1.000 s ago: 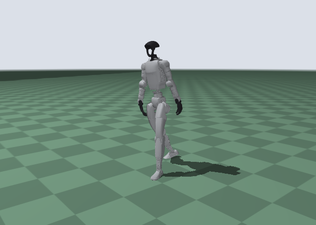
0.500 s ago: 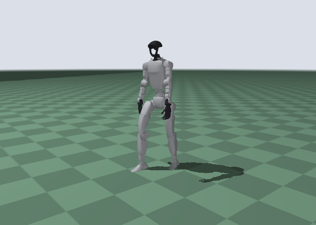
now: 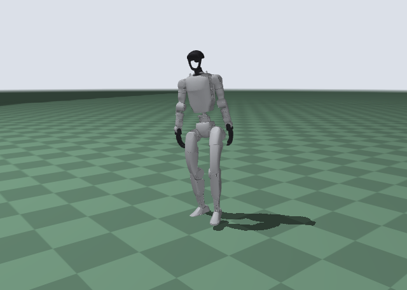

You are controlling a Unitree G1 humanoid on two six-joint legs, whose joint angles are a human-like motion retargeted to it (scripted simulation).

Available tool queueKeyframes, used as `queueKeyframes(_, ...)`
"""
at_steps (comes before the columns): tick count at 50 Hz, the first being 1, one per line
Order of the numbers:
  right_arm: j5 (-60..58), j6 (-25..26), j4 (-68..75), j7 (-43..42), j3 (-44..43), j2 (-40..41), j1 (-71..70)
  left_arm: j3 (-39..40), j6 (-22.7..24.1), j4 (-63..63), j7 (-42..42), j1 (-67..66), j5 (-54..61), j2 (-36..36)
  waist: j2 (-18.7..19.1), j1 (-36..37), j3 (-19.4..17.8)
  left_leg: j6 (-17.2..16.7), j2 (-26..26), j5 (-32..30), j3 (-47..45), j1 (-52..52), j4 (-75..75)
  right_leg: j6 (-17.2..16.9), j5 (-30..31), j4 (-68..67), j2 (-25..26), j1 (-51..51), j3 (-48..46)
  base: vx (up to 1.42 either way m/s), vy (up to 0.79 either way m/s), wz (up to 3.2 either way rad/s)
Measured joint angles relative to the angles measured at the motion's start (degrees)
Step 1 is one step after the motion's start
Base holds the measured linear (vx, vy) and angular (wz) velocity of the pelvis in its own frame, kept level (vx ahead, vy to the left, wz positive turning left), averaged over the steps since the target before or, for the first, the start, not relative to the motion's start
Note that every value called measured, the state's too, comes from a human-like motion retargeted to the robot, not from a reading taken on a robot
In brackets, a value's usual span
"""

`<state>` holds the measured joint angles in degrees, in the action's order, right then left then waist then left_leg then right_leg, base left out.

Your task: In place motions

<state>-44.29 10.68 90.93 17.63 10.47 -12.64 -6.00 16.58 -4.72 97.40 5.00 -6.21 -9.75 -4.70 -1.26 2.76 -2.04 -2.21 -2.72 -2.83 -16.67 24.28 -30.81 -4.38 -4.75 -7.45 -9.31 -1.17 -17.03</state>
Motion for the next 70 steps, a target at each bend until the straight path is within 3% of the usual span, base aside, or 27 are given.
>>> queueKeyframes(3, -0.2, -0.6, -1.8, 0.5, 0.3, 0.5, -1.6, 1.5, -0.7, 0.0, -0.3, -1.4, 1.0, 0.6, 3.9, 1.4, -0.8, -9.9, -2.2, -1.7, 0.0, -1.6, 19.1, 0.4, -2.9, 0.8, 5.1, -5.4, -1.4, 0.8, 0.09, -0.19)
queueKeyframes(5, 0.6, -1.4, -2.9, 1.3, 0.8, 0.6, -2.6, 2.2, -0.7, 0.0, -0.3, -1.6, 1.3, 1.1, 4.8, 0.7, -1.0, -12.8, -0.3, -1.6, -1.9, -2.2, 24.8, -0.8, -4.8, -0.2, 4.8, -8.8, -3.2, 0.82, 0.22, 0.37)
queueKeyframes(8, 1.1, -2.2, -4.9, 3.7, 1.2, 1.6, -2.1, 3.0, 0.4, 0.0, -1.0, -2.2, 1.1, 1.0, 4.1, -0.3, 0.7, -6.3, -0.9, -5.3, -4.8, -6.1, 22.5, 0.7, -4.4, -2.8, 5.4, -12.5, -4.2, 1.01, 0.05, 0.23)
queueKeyframes(10, 0.3, -2.7, -6.4, 5.2, 0.3, 2.2, -0.4, 3.3, 1.5, 0.0, -3.1, -2.3, 2.1, 1.3, 5.0, 0.2, 3.6, -4.0, 1.0, -3.3, 6.0, -6.0, 21.7, 1.8, 0.3, -7.6, 5.0, -12.5, -3.9, 0.94, 0.2, 0.03)
queueKeyframes(13, 4.0, -5.1, -8.3, 4.6, 0.4, 3.2, 0.7, 3.4, 3.7, 0.0, -10.3, 1.8, 5.6, 1.2, 6.2, 0.0, 1.3, -2.0, -1.2, 2.4, 7.1, -10.7, 18.5, 7.2, 11.3, -25.5, 1.3, -9.7, -6.8, 0.82, 0.13, 0.16)
queueKeyframes(14, 5.4, -6.3, -8.5, 4.2, 0.6, 3.1, 0.0, 3.2, 4.5, -0.8, -11.6, 3.5, 7.2, 1.3, 6.8, -0.1, 0.0, -1.4, -2.1, 3.8, 5.7, -13.1, 18.5, 8.5, 12.0, -32.7, 0.2, -7.5, -7.0, 0.6, 0.1, 0.13)
queueKeyframes(17, 5.4, -7.7, -9.9, 2.7, 1.0, 2.7, -1.5, 1.6, 6.4, -4.4, -11.2, 7.4, 11.3, 1.2, 8.8, -0.7, -1.2, 0.6, -3.5, 7.5, 2.6, -18.3, 19.2, 11.7, 6.6, -49.4, -2.8, 0.2, -8.7, 0.64, 0.08, 0.08)
queueKeyframes(20, 2.7, -6.9, -12.6, 0.4, 1.7, 2.9, -0.7, -1.5, 6.5, -6.3, -10.2, 11.1, 10.6, -0.8, 9.1, -4.1, -0.6, 2.3, -3.0, 9.3, 2.9, -20.6, 19.7, 10.4, 4.0, -54.4, -1.8, 7.4, -9.0, 0.65, -0.01, 0.58)
queueKeyframes(25, 4.3, -9.2, -13.1, -4.2, 2.2, 2.1, -0.5, -6.5, 5.0, -8.3, -7.8, 17.7, 7.4, -4.6, 7.9, -9.4, -1.2, 5.2, -0.1, 11.7, 4.9, -25.3, 21.2, 6.3, 4.2, -44.2, 0.9, 18.4, -6.9, 0.59, -0.07, 0.78)
queueKeyframes(30, 6.2, -7.9, -8.7, -6.6, 0.4, 2.0, 0.6, -8.4, 3.9, -9.2, -6.1, 21.8, 6.0, -6.6, 3.9, -14.0, -0.2, 8.4, 5.1, 14.3, 7.9, -30.6, 23.3, 4.3, 11.7, -18.5, 1.1, 24.1, 1.4, 0.63, -0.14, 0.89)
queueKeyframes(35, 8.4, -5.8, -2.7, -8.3, -2.9, 1.3, 3.0, -8.6, 4.0, -10.9, -6.0, 22.2, 6.9, -5.6, 1.7, -17.4, -0.9, 11.8, 6.2, 16.0, 12.1, -37.6, 22.4, 0.7, 14.0, -1.8, -1.6, 21.4, 7.8, 0.71, -0.27, 1.1)
queueKeyframes(40, 8.8, -3.6, 2.9, -7.7, -5.9, 1.1, 6.3, -7.3, 4.7, -13.4, -3.7, 16.8, 4.8, -4.3, -2.8, -15.1, 3.1, 17.0, 7.5, 10.3, 10.9, -38.8, 14.1, -1.4, 15.4, -2.8, -7.0, 16.0, 0.7, 0.83, -0.44, 0.39)
queueKeyframes(43, 9.5, -1.9, 4.1, -2.2, -8.1, 1.7, 7.1, -6.0, 5.2, -12.6, -4.0, 12.5, 5.0, -3.7, -2.1, -9.9, 1.8, 17.2, -2.4, 1.8, 8.1, -29.9, -9.3, -0.7, 9.9, -5.1, -1.7, 12.4, 3.7, 0.84, -0.66, -0.31)
queueKeyframes(45, 9.7, -1.5, 3.3, 1.8, -8.8, 1.5, 6.6, -4.0, 5.2, -10.2, -4.5, 11.1, 6.8, -3.2, -1.3, -8.8, 0.4, 17.2, -7.7, -1.1, 9.6, -21.6, -24.7, 0.5, 7.2, -4.5, 0.8, 9.4, 0.5, 0.74, -0.6, 0.22)
queueKeyframes(47, 10.6, -1.4, 2.2, 4.0, -8.2, 0.9, 5.5, -1.9, 4.6, -6.7, -3.0, 10.3, 8.3, -3.4, -0.1, -9.7, -1.2, 17.2, -11.3, 6.1, 11.1, -16.0, -33.5, 1.6, 5.0, -3.6, 3.0, 6.3, -3.2, 0.57, -0.47, 0.6)
queueKeyframes(49, 11.3, -1.5, 1.4, 3.5, -7.3, 0.2, 4.3, -0.9, 3.3, -4.0, -2.1, 8.9, 7.9, -3.6, 0.6, -8.0, -2.5, 17.2, -18.0, 11.5, 6.0, -13.2, -38.4, 2.1, 2.8, -3.0, 5.1, 3.7, -3.0, 0.48, -0.27, -0.29)
queueKeyframes(51, 11.2, -1.6, 0.5, 1.8, -6.6, -0.5, 2.8, -0.4, 2.3, -1.7, -2.0, 7.3, 6.4, -3.4, 1.3, -5.4, -2.8, 17.2, -17.7, 12.5, 1.3, -9.5, -39.3, 1.3, 2.3, -1.7, 4.8, 2.1, -2.9, 0.49, 0.09, -0.51)
queueKeyframes(53, 10.1, -2.1, -0.6, 0.2, -6.3, -1.2, 2.0, -0.3, 2.0, -0.2, -2.2, 5.2, 5.0, -2.6, 0.2, -4.5, -1.3, 17.2, -11.5, 9.5, -3.6, -5.2, -33.7, -0.7, 2.4, -0.4, 1.0, 2.1, -3.4, 0.36, 0.32, 0.29)
queueKeyframes(55, 8.8, -2.4, -2.0, -0.1, -5.7, -1.8, 1.3, 0.1, 1.4, 0.0, -1.9, 2.5, 4.0, -1.8, -1.1, -4.2, 0.3, 13.2, -4.4, 4.6, -5.6, -1.5, -23.1, -2.1, 1.6, -0.5, -2.2, 2.9, -3.7, 0.42, 0.23, 0.44)
queueKeyframes(57, 7.8, -2.8, -3.3, 0.2, -4.8, -1.9, 0.4, 1.4, 0.8, 0.0, -1.6, 0.2, 3.4, -1.2, -0.2, -3.2, 0.6, 5.7, -1.5, 1.4, -3.8, -0.2, -10.2, -1.9, 0.1, -0.8, -0.9, 2.0, -3.5, 0.53, 0.04, -0.13)
queueKeyframes(60, 7.0, -3.4, -4.5, 0.8, -3.6, -1.8, -1.3, 3.5, 0.2, 0.0, -1.3, -2.4, 3.5, -0.4, 2.8, -1.1, -0.4, -5.0, -2.6, -0.8, -3.0, -1.5, 10.7, -1.4, -2.0, -0.7, 3.4, -1.1, -2.7, 0.53, 0.04, -0.54)
queueKeyframes(63, 7.0, -3.8, -4.9, 1.5, -2.4, -1.4, -2.4, 5.1, 0.0, 0.0, -1.0, -4.1, 3.3, 0.4, 4.6, -0.6, -0.7, -10.5, -5.3, -2.2, -6.5, -2.0, 21.9, -1.3, -3.5, 0.2, 5.9, -5.2, -2.7, 0.66, 0.1, -0.26)
queueKeyframes(65, 7.0, -4.0, -5.0, 1.8, -1.6, -0.7, -2.5, 5.9, 0.1, 0.0, -0.6, -4.8, 3.1, 0.7, 4.5, -1.2, -0.6, -10.4, -6.9, -2.3, -10.7, -3.1, 23.6, -1.4, -3.8, 0.5, 5.7, -8.1, -3.3, 0.7, 0.14, 0.12)
queueKeyframes(68, 7.5, -4.5, -5.2, 1.3, -1.8, 0.5, -1.1, 6.5, 0.1, 0.0, -0.9, -4.0, 1.9, 0.2, 4.5, -3.2, 1.8, -5.4, -7.8, -3.8, -16.2, -5.2, 20.6, -1.7, -2.4, -1.5, 5.0, -10.2, -5.0, 0.72, 0.24, 0.61)
queueKeyframes(70, 7.5, -5.5, -5.1, 0.8, -3.2, 1.0, 1.1, 7.0, 0.4, 0.0, -2.0, -3.2, 2.3, 0.0, 5.0, -3.6, 4.2, -3.2, -6.9, -4.3, -12.0, -5.0, 19.1, -1.3, 1.1, -4.5, 4.7, -10.7, -5.2, 0.9, 0.37, 0.57)
